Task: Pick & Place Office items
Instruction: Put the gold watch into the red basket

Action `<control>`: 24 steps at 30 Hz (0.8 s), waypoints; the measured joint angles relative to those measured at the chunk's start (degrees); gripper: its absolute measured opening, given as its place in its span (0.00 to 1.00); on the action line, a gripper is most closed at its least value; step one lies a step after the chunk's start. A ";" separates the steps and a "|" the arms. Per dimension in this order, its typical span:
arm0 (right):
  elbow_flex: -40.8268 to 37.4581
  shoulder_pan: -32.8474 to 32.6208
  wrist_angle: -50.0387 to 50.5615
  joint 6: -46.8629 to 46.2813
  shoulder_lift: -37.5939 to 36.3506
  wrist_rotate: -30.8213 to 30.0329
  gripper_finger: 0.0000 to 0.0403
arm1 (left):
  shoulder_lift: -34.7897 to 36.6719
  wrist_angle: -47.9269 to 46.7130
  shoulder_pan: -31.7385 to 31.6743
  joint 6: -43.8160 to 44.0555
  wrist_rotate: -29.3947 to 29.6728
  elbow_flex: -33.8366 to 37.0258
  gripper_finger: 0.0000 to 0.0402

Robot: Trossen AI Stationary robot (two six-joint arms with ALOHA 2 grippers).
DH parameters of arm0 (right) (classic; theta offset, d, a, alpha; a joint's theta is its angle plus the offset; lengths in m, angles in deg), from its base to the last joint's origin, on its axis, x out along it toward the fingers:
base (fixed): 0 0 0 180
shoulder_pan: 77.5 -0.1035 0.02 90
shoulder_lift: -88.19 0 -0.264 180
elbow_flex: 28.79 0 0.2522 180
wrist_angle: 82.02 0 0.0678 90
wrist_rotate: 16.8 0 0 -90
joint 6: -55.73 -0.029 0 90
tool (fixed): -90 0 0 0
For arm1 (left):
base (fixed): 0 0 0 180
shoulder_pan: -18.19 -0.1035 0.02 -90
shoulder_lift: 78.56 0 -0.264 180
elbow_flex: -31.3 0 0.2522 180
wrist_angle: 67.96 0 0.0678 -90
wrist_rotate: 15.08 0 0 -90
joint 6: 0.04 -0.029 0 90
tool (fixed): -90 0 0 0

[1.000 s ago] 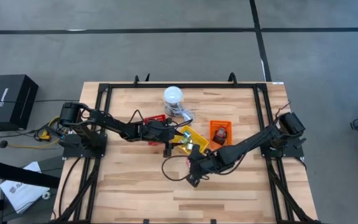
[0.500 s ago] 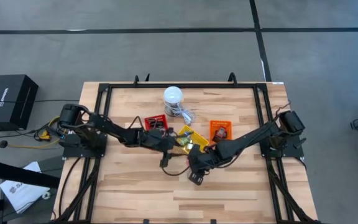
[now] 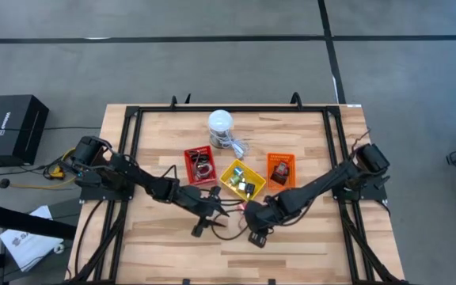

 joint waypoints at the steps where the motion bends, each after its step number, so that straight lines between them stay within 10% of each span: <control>1: 0.00 -0.51 -0.14 0.02 0.00 -0.08 0.35 | 0.00 0.04 0.00 0.00 -0.02 0.00 0.41; 17: 0.20 -3.62 -15.77 38.88 1.67 -3.82 0.34 | 0.00 0.44 0.22 0.00 0.00 0.00 0.40; 24: 0.06 -2.76 -15.09 37.56 8.73 -2.40 0.34 | 0.00 0.41 0.22 0.00 0.00 0.00 0.39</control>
